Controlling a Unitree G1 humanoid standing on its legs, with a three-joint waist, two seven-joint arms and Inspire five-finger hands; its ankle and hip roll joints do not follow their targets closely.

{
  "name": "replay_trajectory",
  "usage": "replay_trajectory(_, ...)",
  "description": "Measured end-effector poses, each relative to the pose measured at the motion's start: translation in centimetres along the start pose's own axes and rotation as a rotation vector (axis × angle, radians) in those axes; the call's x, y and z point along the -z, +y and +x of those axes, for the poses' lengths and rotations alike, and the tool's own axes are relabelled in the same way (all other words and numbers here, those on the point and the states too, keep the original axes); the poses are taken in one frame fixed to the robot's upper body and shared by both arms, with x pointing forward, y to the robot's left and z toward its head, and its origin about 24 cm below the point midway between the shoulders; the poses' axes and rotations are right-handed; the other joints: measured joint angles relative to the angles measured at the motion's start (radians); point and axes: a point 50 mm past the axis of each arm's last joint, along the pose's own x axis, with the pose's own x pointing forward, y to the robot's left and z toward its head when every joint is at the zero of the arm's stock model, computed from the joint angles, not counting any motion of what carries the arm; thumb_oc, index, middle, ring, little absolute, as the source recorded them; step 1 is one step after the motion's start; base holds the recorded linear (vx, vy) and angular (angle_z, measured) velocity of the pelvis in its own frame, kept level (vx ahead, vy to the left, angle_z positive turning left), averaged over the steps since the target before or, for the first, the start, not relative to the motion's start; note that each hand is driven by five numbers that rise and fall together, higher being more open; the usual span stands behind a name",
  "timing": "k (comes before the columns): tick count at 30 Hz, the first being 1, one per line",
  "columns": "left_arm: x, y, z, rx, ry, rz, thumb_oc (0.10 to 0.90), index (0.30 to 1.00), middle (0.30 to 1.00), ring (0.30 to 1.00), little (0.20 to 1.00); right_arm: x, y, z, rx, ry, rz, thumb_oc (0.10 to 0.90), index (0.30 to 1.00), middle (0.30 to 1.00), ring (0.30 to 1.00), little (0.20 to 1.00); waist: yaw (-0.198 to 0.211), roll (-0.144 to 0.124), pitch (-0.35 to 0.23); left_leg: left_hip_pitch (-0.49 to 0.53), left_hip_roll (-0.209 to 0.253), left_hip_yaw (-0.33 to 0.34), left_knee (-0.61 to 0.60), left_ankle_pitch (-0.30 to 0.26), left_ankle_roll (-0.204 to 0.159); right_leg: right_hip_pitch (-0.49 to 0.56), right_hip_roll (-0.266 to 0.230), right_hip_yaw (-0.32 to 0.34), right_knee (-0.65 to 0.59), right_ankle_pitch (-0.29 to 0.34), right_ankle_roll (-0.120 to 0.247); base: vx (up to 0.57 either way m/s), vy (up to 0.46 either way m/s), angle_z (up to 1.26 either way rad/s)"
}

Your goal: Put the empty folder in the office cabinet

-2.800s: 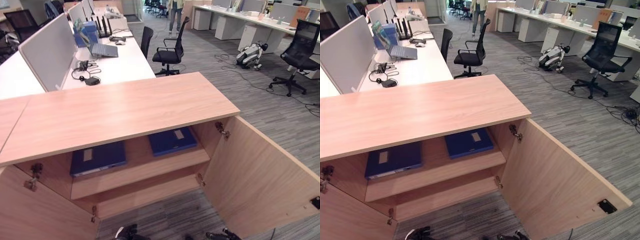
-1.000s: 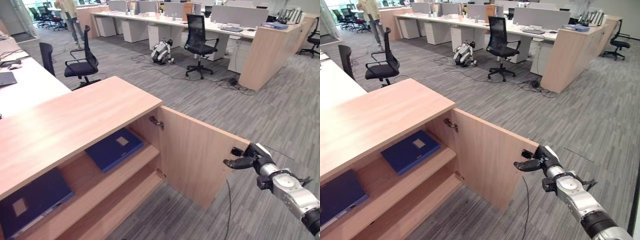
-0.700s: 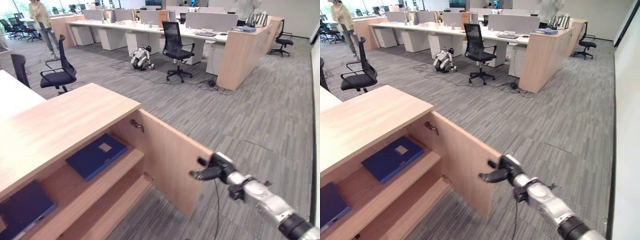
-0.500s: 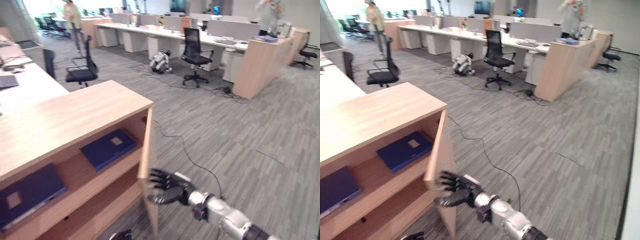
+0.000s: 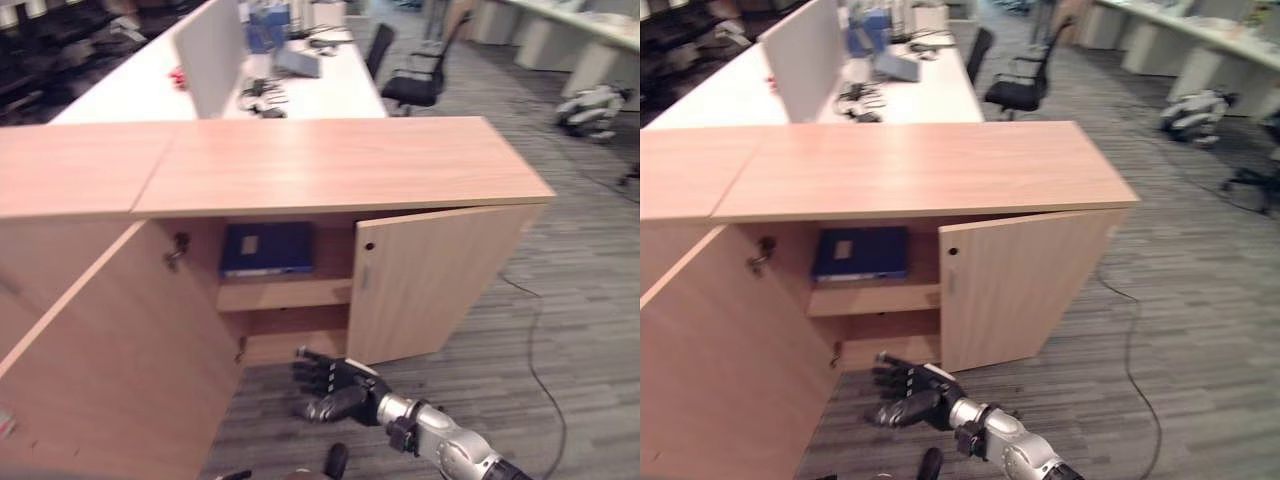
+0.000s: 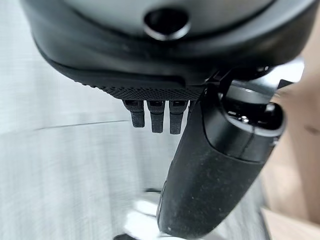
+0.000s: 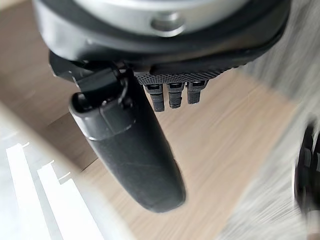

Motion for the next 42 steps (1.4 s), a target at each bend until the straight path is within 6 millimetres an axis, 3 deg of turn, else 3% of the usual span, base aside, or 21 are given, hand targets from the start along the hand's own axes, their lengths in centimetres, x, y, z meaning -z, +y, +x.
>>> replay_trajectory(2, 0.3, 0.5, 0.0, -0.01, 0.019, -0.002, 0.8, 0.9, 0.9, 0.9, 0.9, 1.1, -1.2, -0.3, 0.073, 0.066, -0.068, 0.8, 0.9, 0.9, 0.9, 0.9, 0.013, -0.075, 0.008, -0.014, -0.02, -0.004, 0.14, -0.028, 0.031, 0.004, -0.044, -0.03, -0.041, 0.02, -0.003, 0.04, -0.183, 0.62)
replay_trajectory(3, 0.3, 0.0, 0.0, 0.001, 0.021, -0.001, 0.8, 0.9, 0.9, 0.9, 0.9, 1.5, -1.8, -0.5, 0.109, 0.092, -0.112, 0.8, 0.9, 0.9, 0.9, 0.9, 0.011, -0.061, 0.005, 0.012, 0.01, -0.022, 0.151, -0.055, 0.019, 0.016, -0.028, -0.051, -0.05, 0.028, 0.01, 0.02, -0.173, 0.56)
replay_trajectory(4, 0.5, -0.2, 0.0, 0.004, 0.026, 0.033, 0.8, 0.9, 0.9, 0.9, 0.9, 2.1, -2.9, -0.8, 0.187, 0.13, -0.153, 0.8, 0.9, 0.9, 0.9, 0.9, -0.004, -0.043, 0.015, 0.059, 0.047, -0.065, 0.102, -0.034, 0.039, 0.033, -0.013, -0.083, -0.049, 0.035, 0.031, 0.01, -0.175, 0.55)
replay_trajectory(6, 0.1, 0.0, 0.0, 0.004, 0.014, 0.041, 0.8, 0.9, 0.9, 0.9, 0.9, 3.7, -4.4, -1.3, 0.313, 0.19, -0.146, 0.8, 0.9, 0.9, 0.9, 0.9, -0.009, -0.039, 0.015, 0.066, 0.042, -0.097, 0.076, -0.017, 0.033, 0.042, -0.017, -0.098, -0.062, 0.034, 0.05, -0.03, -0.16, 0.63)
replay_trajectory(11, -1.4, -1.1, 0.1, 0.027, -0.03, -0.049, 0.8, 0.9, 0.9, 0.9, 0.9, 9.2, -8.2, -5.0, 0.663, 0.461, -0.073, 0.8, 0.9, 0.9, 0.9, 0.9, 0.02, 0.015, 0.021, 0.035, 0.02, -0.222, 0.055, 0.018, -0.032, 0.066, -0.017, -0.228, -0.116, 0.042, 0.055, -0.07, -0.084, 0.81)
replay_trajectory(12, -2.5, -1.4, 0.2, 0.034, -0.058, -0.107, 0.8, 0.9, 0.9, 0.9, 0.9, 10.3, -8.5, -6.1, 0.73, 0.505, -0.022, 0.8, 0.9, 0.9, 0.9, 0.9, 0.028, 0.02, 0.027, 0.009, 0.017, -0.202, 0.06, 0.001, -0.069, 0.071, -0.032, -0.262, -0.127, 0.047, 0.037, -0.08, 0.001, 1.15)
replay_trajectory(13, -2.3, -1.3, 0.2, 0.029, -0.059, -0.171, 0.8, 0.9, 0.9, 0.9, 0.9, 11.1, -8.8, -7.2, 0.791, 0.537, 0.026, 0.8, 0.9, 0.9, 0.9, 0.9, 0.034, 0.028, 0.031, -0.029, 0.053, -0.062, 0.056, -0.047, -0.054, 0.073, -0.042, -0.317, -0.134, 0.064, 0.023, -0.03, -0.003, 1.04)
replay_trajectory(14, -2.6, -0.8, 0.2, 0.02, -0.076, -0.224, 0.8, 0.9, 0.9, 0.9, 0.9, 11.8, -8.9, -8.0, 0.836, 0.542, 0.076, 0.8, 0.9, 0.9, 0.9, 0.9, 0.038, 0.009, 0.039, -0.045, 0.089, 0.091, 0.062, -0.078, -0.034, 0.075, -0.063, -0.36, -0.147, 0.068, 0.017, 0.02, 0.011, 1.21)
replay_trajectory(15, -3.4, -0.5, 0.3, 0.003, -0.105, -0.254, 0.8, 0.9, 0.9, 0.9, 0.9, 12.5, -9.1, -8.9, 0.887, 0.581, 0.1, 0.8, 0.9, 0.9, 0.9, 0.9, 0.026, -0.007, 0.048, -0.064, 0.105, 0.181, 0.107, -0.08, -0.021, 0.083, -0.09, -0.387, -0.154, 0.066, 0.013, 0.03, 0.015, 1.06)
replay_trajectory(17, -2.6, 0.2, 0.3, -0.018, -0.066, -0.292, 0.8, 0.9, 0.9, 0.9, 0.9, 12.9, -9.6, -10.2, 0.969, 0.562, 0.179, 0.8, 0.9, 0.9, 0.9, 0.9, 0.033, -0.015, 0.052, -0.046, 0.145, 0.249, 0.155, -0.082, -0.024, 0.101, -0.112, -0.417, -0.165, 0.062, 0.009, 0.1, 0.07, 0.7)
replay_trajectory(20, -2.1, 0.7, 0.2, -0.039, -0.049, -0.34, 0.8, 0.9, 0.9, 0.9, 0.9, 14.0, -9.9, -12.2, 1.062, 0.547, 0.283, 0.8, 0.9, 0.9, 0.9, 0.9, 0.011, 0.0, 0.047, 0.032, 0.179, 0.213, 0.156, -0.079, -0.047, 0.139, -0.127, -0.465, -0.184, 0.068, 0.034, 0.11, 0.11, 0.56)
replay_trajectory(22, -2.3, 1.0, 0.2, -0.062, -0.061, -0.374, 0.8, 0.9, 0.9, 0.9, 0.9, 14.1, -10.5, -13.7, 1.102, 0.541, 0.285, 0.8, 0.9, 0.9, 0.9, 0.9, 0.009, 0.024, 0.038, 0.099, 0.231, 0.214, 0.091, -0.067, -0.065, 0.14, -0.129, -0.483, -0.172, 0.069, 0.051, 0.06, 0.137, 0.36)
replay_trajectory(24, -4.3, 0.7, 0.1, -0.058, -0.149, -0.472, 0.8, 0.9, 0.9, 0.9, 0.9, 14.9, -10.9, -15.9, 1.173, 0.537, 0.336, 0.8, 0.9, 0.9, 0.9, 0.9, -0.019, 0.075, 0.019, 0.142, 0.258, 0.221, -0.002, -0.043, -0.053, 0.14, -0.13, -0.532, -0.139, 0.056, 0.102, 0.04, 0.132, 0.69)
replay_trajectory(27, -7.9, 2.9, -0.9, -0.066, -0.345, -0.498, 0.8, 0.9, 0.9, 0.9, 0.9, 15.3, -11.0, -16.9, 1.235, 0.498, 0.465, 0.8, 0.9, 0.9, 0.9, 0.9, -0.018, 0.06, 0.001, 0.169, 0.184, 0.215, -0.032, -0.03, -0.016, 0.179, -0.194, -0.52, -0.214, 0.119, 0.156, 0.1, 0.303, 0.18)
replay_trajectory(29, -7.7, 5.6, -1.2, -0.151, -0.364, -0.532, 0.8, 0.9, 0.9, 0.9, 0.9, 15.5, -11.0, -17.3, 1.259, 0.475, 0.504, 0.8, 0.9, 0.9, 0.9, 0.9, -0.043, 0.068, -0.037, 0.171, 0.164, 0.221, -0.033, -0.035, 0.002, 0.181, -0.207, -0.515, -0.213, 0.127, 0.167, 0.07, 0.261, -0.19)
replay_trajectory(30, -8.2, 8.0, -1.9, -0.224, -0.401, -0.511, 0.8, 0.9, 0.9, 0.9, 0.9, 15.5, -10.9, -17.3, 1.246, 0.466, 0.507, 0.8, 0.9, 0.9, 0.9, 0.9, -0.043, 0.07, -0.047, 0.186, 0.158, 0.249, -0.033, -0.04, 0.01, 0.176, -0.215, -0.486, -0.213, 0.134, 0.174, 0.04, 0.209, -0.52)
replay_trajectory(31, -9.6, 14.1, -4.0, -0.388, -0.494, -0.502, 0.8, 0.9, 0.9, 0.9, 0.9, 16.9, -10.0, -18.2, 1.203, 0.519, 0.479, 0.8, 0.9, 0.9, 0.9, 0.9, -0.071, 0.064, -0.092, 0.188, 0.153, 0.27, -0.032, -0.043, 0.015, 0.164, -0.223, -0.46, -0.214, 0.143, 0.177, 0.02, 0.244, -0.57)
replay_trajectory(33, -11.7, 16.3, -5.3, -0.437, -0.548, -0.438, 0.8, 0.9, 0.9, 0.9, 0.9, 18.0, -9.3, -18.8, 1.185, 0.573, 0.463, 0.8, 0.9, 0.9, 0.9, 0.9, -0.076, 0.048, -0.104, 0.195, 0.152, 0.3, -0.032, -0.043, 0.016, 0.151, -0.22, -0.429, -0.211, 0.152, 0.18, -0.01, 0.199, -0.55)
replay_trajectory(34, -14.1, 18.3, -6.9, -0.492, -0.583, -0.261, 0.8, 0.9, 0.9, 0.9, 0.9, 18.1, -9.0, -18.5, 1.152, 0.582, 0.444, 0.8, 0.9, 0.9, 0.9, 0.9, -0.08, 0.033, -0.107, 0.19, 0.163, 0.332, -0.033, -0.043, 0.017, 0.121, -0.219, -0.393, -0.195, 0.156, 0.176, -0.01, 0.08, -0.65)
replay_trajectory(38, -20.9, 18.4, -9.4, -0.496, -0.789, -0.176, 0.8, 0.9, 0.9, 0.9, 0.9, 18.4, -8.5, -18.0, 1.12, 0.612, 0.445, 0.8, 0.9, 0.9, 0.9, 0.9, -0.115, 0.009, -0.12, 0.188, 0.163, 0.386, -0.037, -0.049, 0.016, 0.097, -0.221, -0.333, -0.208, 0.181, 0.177, 0.0, 0.031, -0.44)
replay_trajectory(42, -22.6, 17.3, -9.4, -0.493, -0.796, -0.121, 0.8, 0.9, 0.9, 0.9, 0.9, 19.1, -7.6, -17.4, 1.08, 0.628, 0.449, 0.8, 0.9, 0.9, 0.9, 0.9, -0.15, 0.001, -0.129, 0.194, 0.167, 0.415, -0.037, -0.047, 0.013, 0.083, -0.215, -0.299, -0.22, 0.192, 0.171, 0.01, 0.007, -0.27)
